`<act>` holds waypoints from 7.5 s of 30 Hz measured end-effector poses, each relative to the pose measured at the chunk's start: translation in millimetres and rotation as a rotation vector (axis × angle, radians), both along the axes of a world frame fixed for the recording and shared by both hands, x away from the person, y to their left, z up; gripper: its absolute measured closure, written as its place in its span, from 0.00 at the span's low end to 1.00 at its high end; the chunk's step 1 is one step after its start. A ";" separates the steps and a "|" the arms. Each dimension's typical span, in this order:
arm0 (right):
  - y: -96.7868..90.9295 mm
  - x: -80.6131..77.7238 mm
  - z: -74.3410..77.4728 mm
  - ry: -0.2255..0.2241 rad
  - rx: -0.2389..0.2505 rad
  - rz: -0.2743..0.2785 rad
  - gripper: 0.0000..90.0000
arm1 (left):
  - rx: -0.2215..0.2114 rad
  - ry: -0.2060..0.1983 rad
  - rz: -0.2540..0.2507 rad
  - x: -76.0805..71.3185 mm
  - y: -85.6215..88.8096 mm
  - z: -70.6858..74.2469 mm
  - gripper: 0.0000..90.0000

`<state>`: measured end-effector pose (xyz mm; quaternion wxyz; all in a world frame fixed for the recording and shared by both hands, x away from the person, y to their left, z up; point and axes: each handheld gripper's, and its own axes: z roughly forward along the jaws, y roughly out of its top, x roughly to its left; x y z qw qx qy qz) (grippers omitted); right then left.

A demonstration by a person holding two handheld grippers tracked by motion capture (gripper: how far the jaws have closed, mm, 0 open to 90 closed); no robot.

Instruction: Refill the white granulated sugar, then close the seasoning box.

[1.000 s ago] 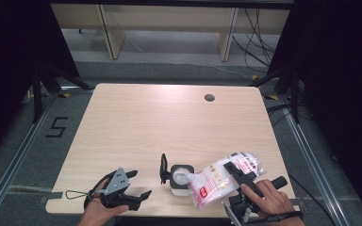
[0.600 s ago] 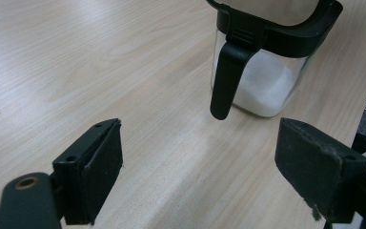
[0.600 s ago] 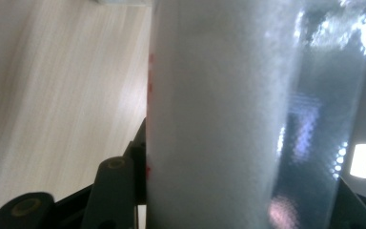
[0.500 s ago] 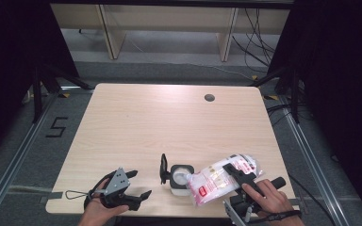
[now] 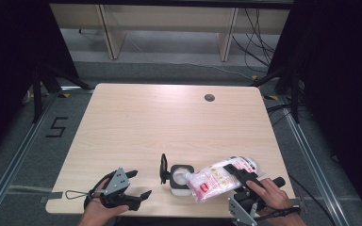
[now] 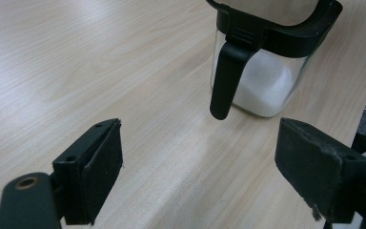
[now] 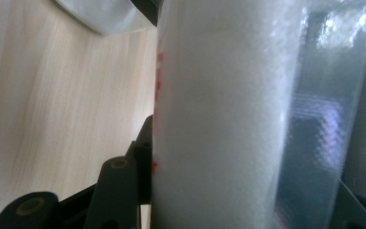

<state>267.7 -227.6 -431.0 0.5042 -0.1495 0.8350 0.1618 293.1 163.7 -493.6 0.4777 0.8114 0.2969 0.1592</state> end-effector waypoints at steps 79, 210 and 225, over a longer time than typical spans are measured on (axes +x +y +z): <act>-50.6 90.1 -36.2 0.505 0.827 -0.119 0.68 | 0.002 0.009 0.012 1.0 0.5 -1.3 0.18; -80.3 -40.1 -42.9 0.603 0.947 -0.490 0.37 | -0.065 -0.089 -0.082 5.0 -11.5 41.2 0.76; -76.2 -38.4 -46.0 0.630 0.910 -0.481 0.37 | -0.056 -0.114 -0.077 4.7 -18.1 56.0 0.97</act>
